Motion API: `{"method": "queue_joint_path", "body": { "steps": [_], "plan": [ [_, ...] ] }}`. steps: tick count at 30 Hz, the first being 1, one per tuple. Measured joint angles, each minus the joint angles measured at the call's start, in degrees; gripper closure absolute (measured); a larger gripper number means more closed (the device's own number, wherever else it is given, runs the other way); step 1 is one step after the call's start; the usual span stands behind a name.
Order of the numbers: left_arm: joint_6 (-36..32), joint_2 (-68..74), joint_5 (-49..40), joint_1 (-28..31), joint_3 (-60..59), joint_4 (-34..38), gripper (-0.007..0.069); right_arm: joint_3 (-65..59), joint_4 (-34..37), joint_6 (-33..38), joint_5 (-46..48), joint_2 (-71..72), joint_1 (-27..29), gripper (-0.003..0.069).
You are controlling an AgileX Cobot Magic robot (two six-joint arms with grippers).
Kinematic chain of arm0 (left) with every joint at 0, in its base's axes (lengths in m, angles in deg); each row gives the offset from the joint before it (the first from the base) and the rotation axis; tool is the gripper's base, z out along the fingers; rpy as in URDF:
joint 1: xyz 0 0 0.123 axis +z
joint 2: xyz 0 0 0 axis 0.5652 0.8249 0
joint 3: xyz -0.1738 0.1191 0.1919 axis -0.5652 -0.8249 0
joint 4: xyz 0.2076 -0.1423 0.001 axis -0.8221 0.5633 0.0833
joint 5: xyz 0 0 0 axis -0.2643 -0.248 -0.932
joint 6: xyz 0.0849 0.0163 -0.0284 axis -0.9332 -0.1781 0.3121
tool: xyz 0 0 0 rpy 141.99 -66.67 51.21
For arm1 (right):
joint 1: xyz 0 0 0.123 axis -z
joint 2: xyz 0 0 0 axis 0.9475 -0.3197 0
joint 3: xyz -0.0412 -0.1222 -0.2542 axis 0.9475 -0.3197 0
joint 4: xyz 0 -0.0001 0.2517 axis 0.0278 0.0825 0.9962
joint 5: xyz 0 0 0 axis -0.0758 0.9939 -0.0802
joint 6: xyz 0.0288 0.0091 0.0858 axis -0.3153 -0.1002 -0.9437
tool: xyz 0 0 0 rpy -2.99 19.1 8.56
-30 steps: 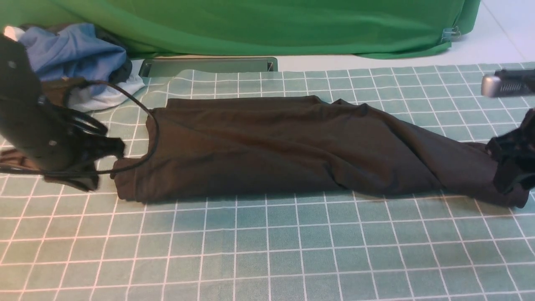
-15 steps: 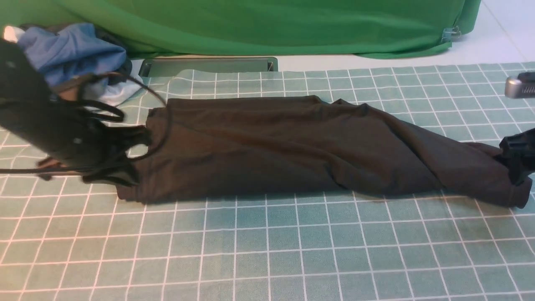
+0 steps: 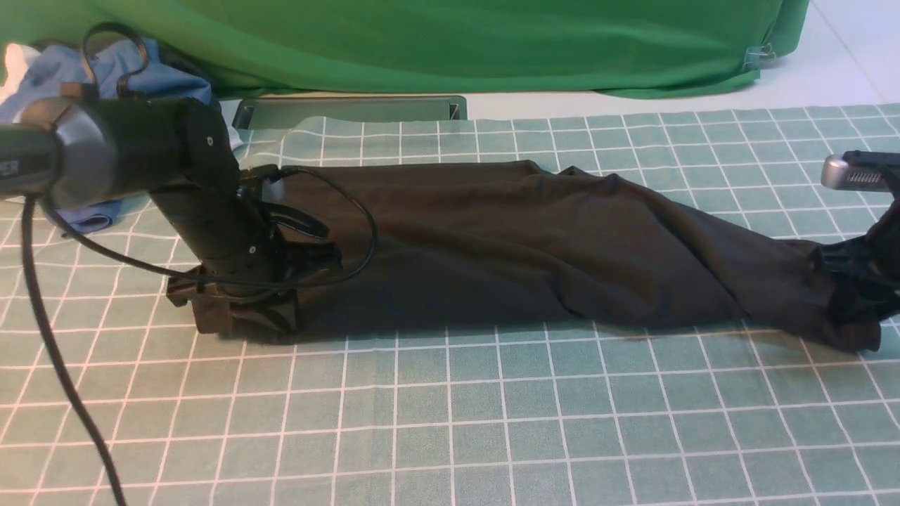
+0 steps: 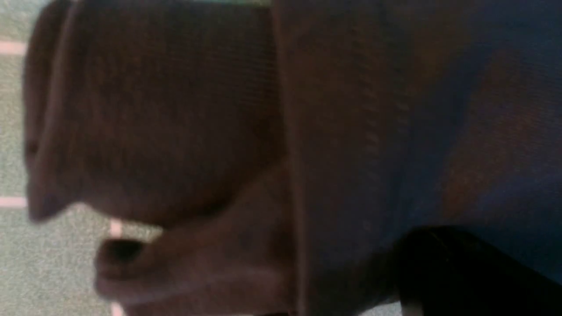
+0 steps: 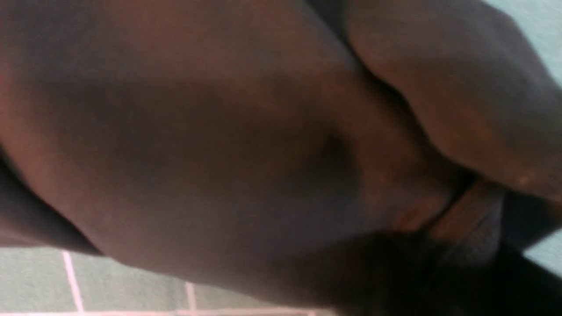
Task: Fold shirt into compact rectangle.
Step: 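Pull the folded dark garment lengthwise by its ends to straighten it flat on the table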
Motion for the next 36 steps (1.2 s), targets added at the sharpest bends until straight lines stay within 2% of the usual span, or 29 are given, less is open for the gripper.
{"method": "queue_joint_path", "body": {
  "steps": [2, 4, 13, 19, 31, 36],
  "plan": [
    [0.1, 0.2, -0.3, 0.0, 0.2, -0.1, 0.0611, 0.4, 0.1, 0.4, -0.2, 0.0, 0.0, 0.0582],
    [0.1, 0.2, -0.4, 0.0, 0.3, -0.4, 0.0611, 2.0, 0.1, 1.4, 0.4, 0.0, 0.0, 0.0601],
    [0.1, 0.2, -0.8, -0.1, 0.3, -1.7, 0.0611, 12.3, -2.3, 1.9, 2.2, 0.3, 0.7, 0.0601],
    [0.1, 0.2, -1.1, -0.1, 0.3, -1.9, 0.0611, 17.2, -2.6, 1.8, 5.3, -2.0, 4.2, 0.0601],
    [0.1, 0.2, -2.1, -0.1, 0.3, -2.1, 0.0611, 17.6, -2.5, 0.0, 3.1, -4.4, 5.8, 0.0588],
    [0.1, 0.2, -2.9, -0.1, 0.3, -2.2, 0.0611, 17.6, -5.7, -2.7, 5.4, -6.1, 5.8, 0.0574]
  ]
}}
